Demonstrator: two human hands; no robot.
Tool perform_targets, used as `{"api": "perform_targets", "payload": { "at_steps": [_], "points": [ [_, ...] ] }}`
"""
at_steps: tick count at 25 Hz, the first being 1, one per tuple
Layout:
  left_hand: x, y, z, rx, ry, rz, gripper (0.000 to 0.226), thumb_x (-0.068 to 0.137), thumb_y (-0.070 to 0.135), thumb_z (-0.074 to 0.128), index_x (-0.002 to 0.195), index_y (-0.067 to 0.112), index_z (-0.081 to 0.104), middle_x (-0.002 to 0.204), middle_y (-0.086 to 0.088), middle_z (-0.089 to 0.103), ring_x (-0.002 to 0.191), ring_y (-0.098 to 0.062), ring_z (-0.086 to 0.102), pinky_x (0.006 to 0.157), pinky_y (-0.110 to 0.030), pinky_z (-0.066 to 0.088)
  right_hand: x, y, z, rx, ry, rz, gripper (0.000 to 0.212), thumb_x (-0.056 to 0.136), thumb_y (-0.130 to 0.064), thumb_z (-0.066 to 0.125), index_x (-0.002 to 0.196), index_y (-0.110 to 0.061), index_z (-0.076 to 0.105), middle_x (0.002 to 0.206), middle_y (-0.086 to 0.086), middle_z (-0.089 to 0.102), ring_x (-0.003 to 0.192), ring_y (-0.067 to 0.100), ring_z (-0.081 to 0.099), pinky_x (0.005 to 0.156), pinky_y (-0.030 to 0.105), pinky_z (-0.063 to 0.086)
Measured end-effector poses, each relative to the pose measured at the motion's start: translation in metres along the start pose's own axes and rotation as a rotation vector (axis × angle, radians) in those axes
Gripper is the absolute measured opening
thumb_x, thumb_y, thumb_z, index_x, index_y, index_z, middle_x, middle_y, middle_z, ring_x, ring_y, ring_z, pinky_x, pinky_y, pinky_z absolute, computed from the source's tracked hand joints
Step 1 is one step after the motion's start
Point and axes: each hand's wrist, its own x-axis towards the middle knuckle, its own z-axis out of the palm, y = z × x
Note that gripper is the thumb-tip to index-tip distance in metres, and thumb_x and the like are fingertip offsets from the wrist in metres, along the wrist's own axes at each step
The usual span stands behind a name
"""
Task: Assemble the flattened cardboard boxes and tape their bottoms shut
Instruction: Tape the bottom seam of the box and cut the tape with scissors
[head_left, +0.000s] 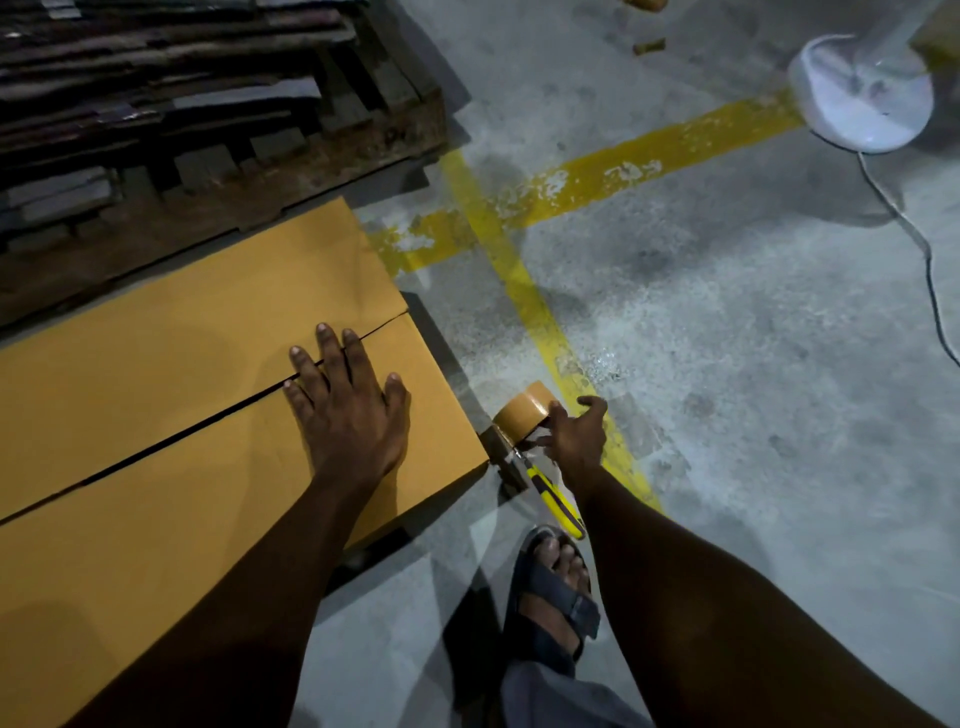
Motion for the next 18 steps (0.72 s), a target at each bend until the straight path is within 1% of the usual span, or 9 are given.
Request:
{"api": "perform_targets", "payload": {
  "at_steps": [2,3,5,7,9,11,14,16,18],
  "points": [
    [0.000,-0.001,0.001,0.002,0.003,0.003,0.068,0.098,0.044,0.030,0.152,0.008,0.009,0.161,-0.015,-0.001,0.145,-0.045,-0.002,0.113,-0.062,0.010,-0.006,-0.017,-0.008,-0.145,0.010,-0.146,0.023,0.089,-0.024,0.063,0.109,-0.032,0.057,0.078,0.013,0.071,0.071,0.030,0.067,0.071,0.036,0.053],
    [0.000,-0.001,0.001,0.006,0.004,0.006,0.068,0.097,0.044,0.028,0.152,0.008,0.009,0.160,-0.015,0.000,0.145,-0.045,-0.001,0.113,-0.062,0.010,-0.004,-0.020,-0.009,-0.207,0.006,-0.211,0.020,0.090,-0.019,0.061,0.105,-0.029,0.065,0.077,0.012,0.073,0.073,0.028,0.069,0.074,0.033,0.053],
    [0.001,-0.002,0.002,0.006,0.000,0.002,0.069,0.096,0.046,0.025,0.152,0.008,0.009,0.161,-0.015,0.000,0.145,-0.045,-0.001,0.113,-0.062,0.010,-0.006,-0.025,-0.009,-0.268,-0.047,-0.266,0.019,0.091,-0.020,0.059,0.105,-0.026,0.071,0.090,0.013,0.075,0.085,0.030,0.071,0.084,0.035,0.054],
    [0.001,-0.002,0.002,0.016,-0.004,0.001,0.070,0.095,0.046,0.024,0.152,0.008,0.010,0.160,-0.016,0.000,0.145,-0.045,-0.001,0.113,-0.062,0.011,-0.008,-0.022,-0.007,-0.318,-0.158,-0.228,0.043,0.091,-0.032,0.064,0.132,-0.020,0.060,0.123,0.012,0.068,0.114,0.031,0.062,0.097,0.036,0.046],
    [0.000,-0.002,0.002,0.025,-0.006,0.001,0.068,0.097,0.045,0.027,0.152,0.008,0.010,0.160,-0.016,0.001,0.145,-0.045,-0.001,0.113,-0.062,0.011,-0.009,-0.021,-0.007,-0.339,-0.216,-0.192,0.076,0.085,-0.040,0.071,0.150,-0.019,0.037,0.138,0.011,0.058,0.126,0.033,0.053,0.101,0.040,0.042],
    [0.001,-0.002,0.002,0.018,-0.017,-0.005,0.068,0.098,0.044,0.029,0.152,0.009,0.009,0.161,-0.015,-0.001,0.145,-0.044,-0.002,0.114,-0.062,0.011,-0.007,-0.024,-0.006,-0.384,-0.143,-0.197,0.077,0.087,-0.038,0.069,0.151,-0.021,0.030,0.133,0.015,0.060,0.123,0.038,0.054,0.096,0.042,0.043],
    [0.001,-0.003,0.001,0.008,-0.012,-0.009,0.069,0.097,0.047,0.024,0.153,0.010,0.008,0.161,-0.014,-0.001,0.145,-0.043,-0.002,0.114,-0.061,0.010,-0.013,-0.030,-0.004,-0.400,0.013,-0.248,0.055,0.095,-0.040,0.055,0.146,-0.032,0.040,0.121,0.021,0.064,0.112,0.043,0.058,0.088,0.044,0.047],
    [0.001,-0.003,0.000,0.021,-0.005,-0.001,0.071,0.094,0.049,0.018,0.153,0.011,0.009,0.161,-0.014,0.000,0.145,-0.043,0.000,0.114,-0.060,0.011,-0.014,-0.028,-0.004,-0.382,-0.054,-0.308,0.057,0.091,-0.050,0.055,0.145,-0.041,0.041,0.123,0.015,0.065,0.111,0.039,0.060,0.088,0.044,0.050],
    [0.001,-0.004,0.000,0.026,-0.007,-0.002,0.073,0.092,0.051,0.016,0.153,0.011,0.009,0.161,-0.013,0.000,0.145,-0.043,0.000,0.114,-0.060,0.011,-0.012,-0.028,-0.006,-0.504,-0.213,-0.320,0.081,0.076,-0.061,0.067,0.146,-0.052,0.028,0.124,0.005,0.065,0.109,0.031,0.063,0.088,0.045,0.053]
  ]
}}
